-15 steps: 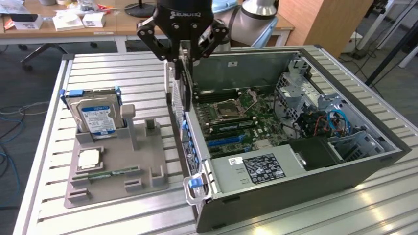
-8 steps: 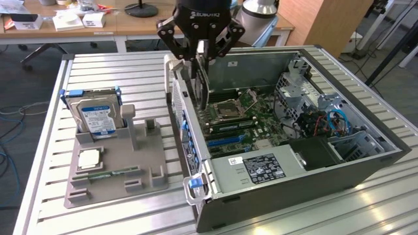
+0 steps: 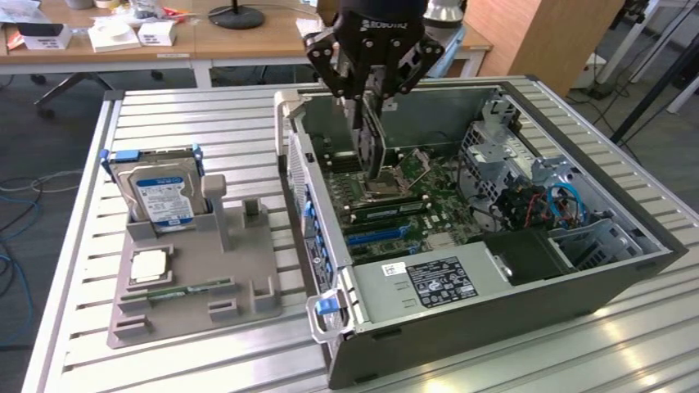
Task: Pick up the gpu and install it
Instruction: 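Pick up the gpu and move the gpu toward the slot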
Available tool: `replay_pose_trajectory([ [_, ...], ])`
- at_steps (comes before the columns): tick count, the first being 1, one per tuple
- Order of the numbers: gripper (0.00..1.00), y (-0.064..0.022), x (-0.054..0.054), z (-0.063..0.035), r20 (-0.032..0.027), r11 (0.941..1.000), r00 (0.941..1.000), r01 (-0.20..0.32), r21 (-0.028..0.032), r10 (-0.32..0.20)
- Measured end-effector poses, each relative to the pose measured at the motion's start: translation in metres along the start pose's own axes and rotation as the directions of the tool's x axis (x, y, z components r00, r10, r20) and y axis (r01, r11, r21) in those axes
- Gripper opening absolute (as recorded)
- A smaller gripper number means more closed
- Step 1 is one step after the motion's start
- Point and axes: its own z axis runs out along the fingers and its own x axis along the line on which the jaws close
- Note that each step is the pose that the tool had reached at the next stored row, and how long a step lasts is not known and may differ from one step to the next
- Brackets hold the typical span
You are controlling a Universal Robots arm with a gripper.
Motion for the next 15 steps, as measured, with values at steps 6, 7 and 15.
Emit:
replay_pose_trajectory([
  [6,0.26,0.0008,-0.027,0.0006,-0.0002,1.0,1.0,0.0,-0.0015,0.0],
  [7,0.26,0.001,-0.032,0.0007,-0.0002,1.0,1.0,0.0,-0.0018,0.0],
  [15,0.26,0.002,-0.068,0.0015,-0.0006,1.0,1.0,0.0,-0.0036,0.0],
])
